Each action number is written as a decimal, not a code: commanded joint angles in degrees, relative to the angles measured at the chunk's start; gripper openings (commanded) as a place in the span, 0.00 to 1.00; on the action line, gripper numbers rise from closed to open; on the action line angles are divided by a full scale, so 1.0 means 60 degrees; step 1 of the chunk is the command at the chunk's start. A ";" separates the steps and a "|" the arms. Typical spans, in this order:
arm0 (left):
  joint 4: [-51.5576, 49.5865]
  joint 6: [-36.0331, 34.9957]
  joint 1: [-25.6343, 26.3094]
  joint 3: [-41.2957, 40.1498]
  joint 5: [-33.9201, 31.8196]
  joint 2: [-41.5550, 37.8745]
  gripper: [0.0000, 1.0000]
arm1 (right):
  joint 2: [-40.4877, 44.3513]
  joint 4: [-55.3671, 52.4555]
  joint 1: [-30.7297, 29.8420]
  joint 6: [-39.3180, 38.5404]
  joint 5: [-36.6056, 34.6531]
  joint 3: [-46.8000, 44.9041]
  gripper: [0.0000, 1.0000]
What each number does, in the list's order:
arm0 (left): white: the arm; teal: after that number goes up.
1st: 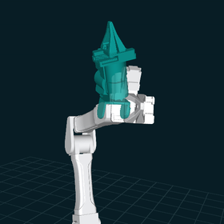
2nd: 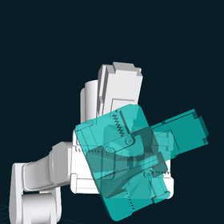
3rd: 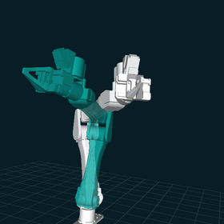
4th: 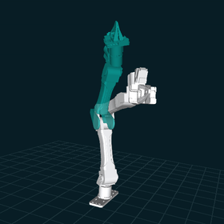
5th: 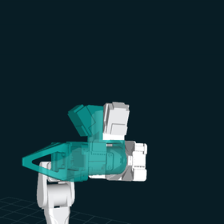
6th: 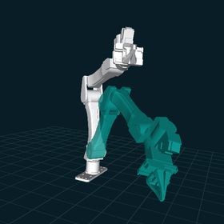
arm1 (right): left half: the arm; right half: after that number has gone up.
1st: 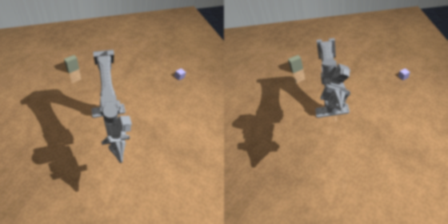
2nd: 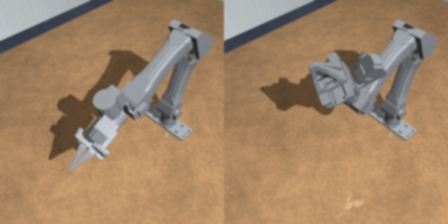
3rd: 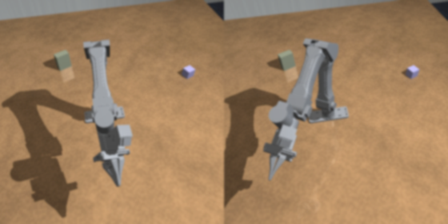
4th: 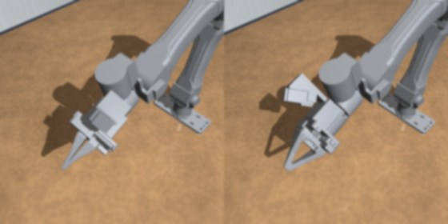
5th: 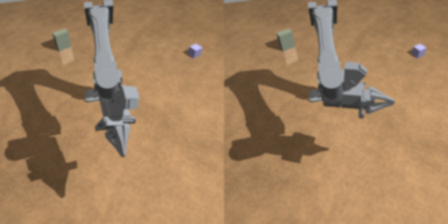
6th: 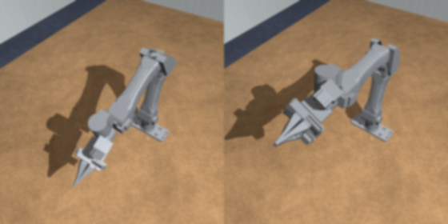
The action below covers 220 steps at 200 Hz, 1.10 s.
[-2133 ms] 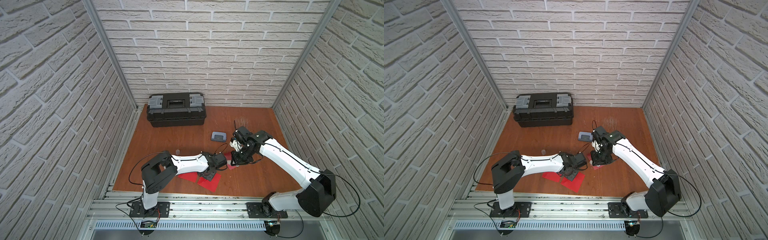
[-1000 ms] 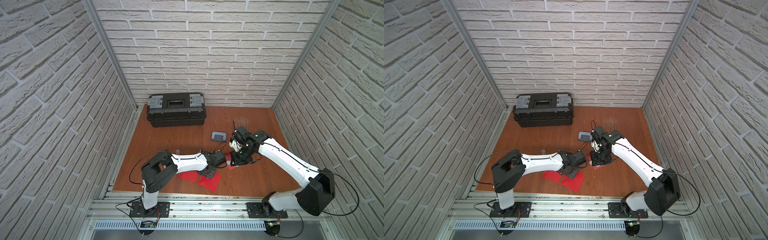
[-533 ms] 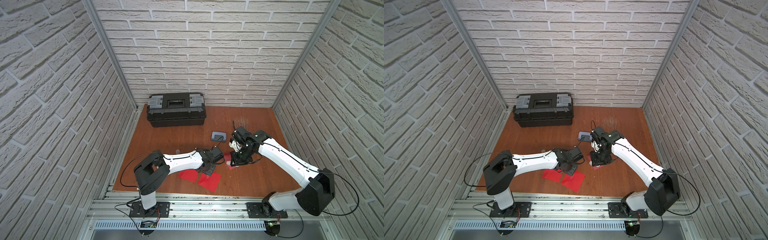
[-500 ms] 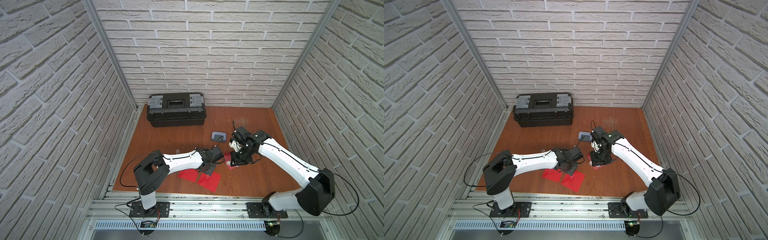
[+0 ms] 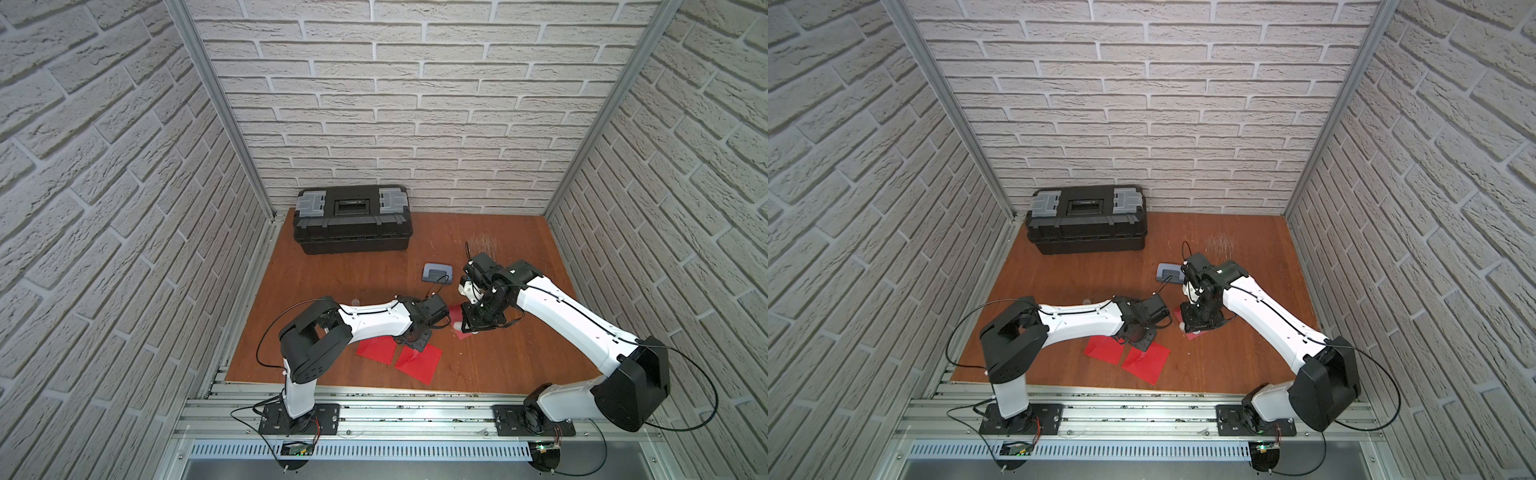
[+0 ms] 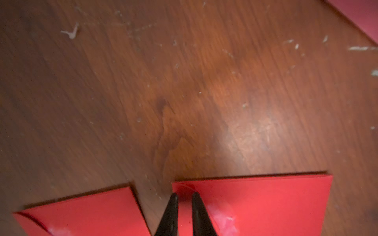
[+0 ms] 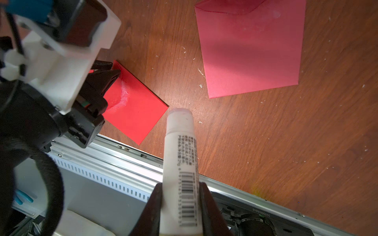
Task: Seal the envelope with a glue stick
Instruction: Seal the envelope at the center of the board, then move the envelope to the center of the board.
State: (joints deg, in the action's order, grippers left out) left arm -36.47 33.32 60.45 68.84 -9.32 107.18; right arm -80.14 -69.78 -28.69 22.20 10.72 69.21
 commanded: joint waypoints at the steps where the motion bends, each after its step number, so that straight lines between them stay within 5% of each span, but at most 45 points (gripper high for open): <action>1: -0.0086 -0.0157 0.0087 0.0121 -0.0118 0.0372 0.16 | 0.0199 -0.0186 -0.0084 0.0051 -0.0062 0.0170 0.03; 73: -0.0575 -0.0015 0.0146 -0.0531 -0.0779 0.0247 0.17 | 0.0360 -0.0243 -0.0097 0.0073 -0.0104 0.0212 0.03; 220: -0.1223 -0.0542 -0.2138 -0.3001 -0.1620 -0.2928 0.17 | 0.0445 -0.0324 -0.0065 -0.0008 -0.0438 0.0695 0.03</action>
State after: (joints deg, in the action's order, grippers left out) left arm -40.60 30.63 49.89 52.23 -17.30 93.32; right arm -79.37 -71.18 -28.80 22.22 9.65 71.64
